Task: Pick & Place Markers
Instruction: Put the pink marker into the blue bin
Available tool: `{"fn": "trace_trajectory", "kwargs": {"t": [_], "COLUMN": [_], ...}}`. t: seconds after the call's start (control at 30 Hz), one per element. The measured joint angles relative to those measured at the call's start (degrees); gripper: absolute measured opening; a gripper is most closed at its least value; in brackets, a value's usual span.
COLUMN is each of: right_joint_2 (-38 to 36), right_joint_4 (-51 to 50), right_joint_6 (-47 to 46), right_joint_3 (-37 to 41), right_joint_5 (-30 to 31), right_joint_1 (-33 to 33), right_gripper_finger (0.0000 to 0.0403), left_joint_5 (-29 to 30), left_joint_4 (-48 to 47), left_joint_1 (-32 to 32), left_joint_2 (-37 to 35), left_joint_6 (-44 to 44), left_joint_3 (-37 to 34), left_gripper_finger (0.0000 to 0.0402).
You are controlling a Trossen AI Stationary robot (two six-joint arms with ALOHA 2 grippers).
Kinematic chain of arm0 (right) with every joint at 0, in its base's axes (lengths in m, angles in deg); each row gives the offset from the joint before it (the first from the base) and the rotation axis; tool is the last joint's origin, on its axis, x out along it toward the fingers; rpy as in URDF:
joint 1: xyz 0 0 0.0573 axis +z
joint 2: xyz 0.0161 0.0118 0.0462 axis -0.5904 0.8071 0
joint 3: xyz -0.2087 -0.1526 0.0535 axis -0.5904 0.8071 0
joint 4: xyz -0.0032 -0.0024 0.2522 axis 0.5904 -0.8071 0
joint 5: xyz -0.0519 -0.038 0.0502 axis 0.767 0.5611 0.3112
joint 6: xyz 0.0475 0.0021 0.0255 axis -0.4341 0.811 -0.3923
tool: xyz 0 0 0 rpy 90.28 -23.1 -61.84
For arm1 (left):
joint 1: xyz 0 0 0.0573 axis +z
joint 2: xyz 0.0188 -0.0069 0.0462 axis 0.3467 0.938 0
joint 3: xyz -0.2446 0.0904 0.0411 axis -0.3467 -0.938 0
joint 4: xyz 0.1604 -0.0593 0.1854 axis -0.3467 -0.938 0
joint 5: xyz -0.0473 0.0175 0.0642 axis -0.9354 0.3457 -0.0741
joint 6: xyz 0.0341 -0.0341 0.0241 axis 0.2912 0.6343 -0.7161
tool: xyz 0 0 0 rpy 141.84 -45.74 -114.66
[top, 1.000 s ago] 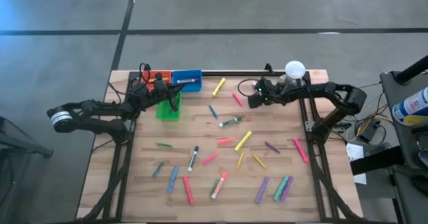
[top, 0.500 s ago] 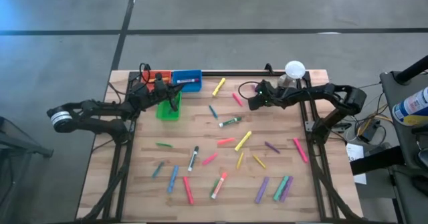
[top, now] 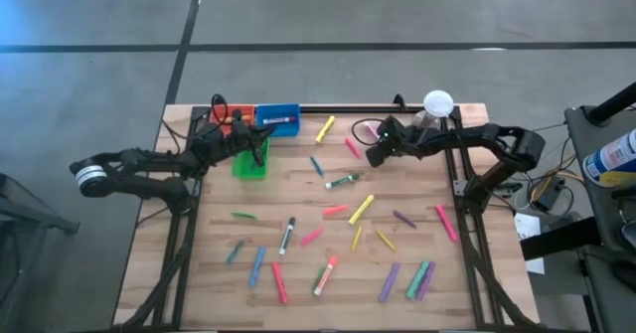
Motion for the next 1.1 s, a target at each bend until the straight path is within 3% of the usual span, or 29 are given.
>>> {"fn": "trace_trajectory", "kwargs": {"t": [0.3, 0.6, 0.83, 1.1], "right_joint_2": [-0.42, -0.35, 1.57, 7.84], "right_joint_4": [0.04, -0.04, -0.46, -7.13], "right_joint_6": [11.45, 20.45, 29.34, 40.02], "right_joint_3": [-5.61, -12.00, -18.05, -28.32], "right_joint_5": [-2.86, -3.03, -4.49, -4.30], "right_joint_1": [0.90, 4.26, 8.47, 12.69], "right_gripper_finger": [0.0073, 0.0075, 0.0072, 0.0073], "left_joint_5": [-0.05, -0.94, -8.02, -11.34], "left_joint_4": [-2.86, -24.70, -36.18, -52.12], "left_joint_1": [-0.13, -0.78, -1.81, -1.90], "left_joint_2": [-0.02, 0.00, 0.00, 0.00], "left_joint_6": [7.65, 6.35, 6.91, 10.18], "left_joint_3": [1.94, 10.50, 17.35, 25.18], "left_gripper_finger": [0.0003, 0.0050, 0.0087, 0.0097]}}
